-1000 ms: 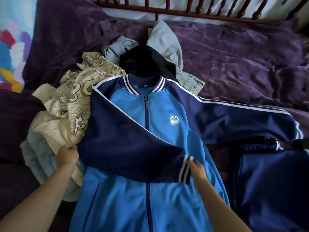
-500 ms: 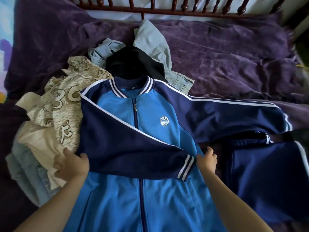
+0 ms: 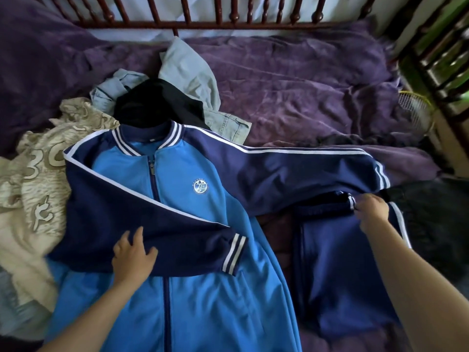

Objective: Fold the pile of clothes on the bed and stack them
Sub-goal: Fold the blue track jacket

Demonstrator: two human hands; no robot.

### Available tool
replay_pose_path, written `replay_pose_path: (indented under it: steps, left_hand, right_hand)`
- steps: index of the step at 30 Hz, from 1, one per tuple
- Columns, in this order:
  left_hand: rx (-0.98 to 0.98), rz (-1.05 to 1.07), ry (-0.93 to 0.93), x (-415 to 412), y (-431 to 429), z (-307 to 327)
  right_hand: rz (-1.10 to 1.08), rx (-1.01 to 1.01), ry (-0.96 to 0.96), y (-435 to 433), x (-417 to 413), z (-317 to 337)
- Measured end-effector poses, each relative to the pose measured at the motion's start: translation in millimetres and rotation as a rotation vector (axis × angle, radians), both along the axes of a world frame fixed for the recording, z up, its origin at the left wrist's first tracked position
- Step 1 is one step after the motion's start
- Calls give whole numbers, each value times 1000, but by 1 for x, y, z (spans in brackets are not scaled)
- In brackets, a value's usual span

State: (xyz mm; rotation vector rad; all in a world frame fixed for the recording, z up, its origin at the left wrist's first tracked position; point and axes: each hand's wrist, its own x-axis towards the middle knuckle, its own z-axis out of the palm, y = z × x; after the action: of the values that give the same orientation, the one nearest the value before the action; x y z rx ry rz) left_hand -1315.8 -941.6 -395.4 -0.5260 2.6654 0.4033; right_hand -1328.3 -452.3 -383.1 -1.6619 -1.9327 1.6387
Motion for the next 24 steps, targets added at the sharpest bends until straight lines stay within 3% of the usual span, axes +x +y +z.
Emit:
replay_pose_path:
  steps: [4,12,16,20,24]
  left_hand:
    - [47,56,45,5,18,0]
    - [65,188,82,16,29,-3]
    - [37,207,82,19,23,-5]
    - [61,214,107,19,25,2]
    - [243,280,199,18,33,17]
  right_hand:
    - [-104,-226,88,38,-15,-11]
    - [-56,-401,133,58,-43,-38]
    - [-236,-504,203,68,-43,-42]
    - [-383,-406,337,57,-41,-19]
    - [-196,-219,559,16,-48,30]
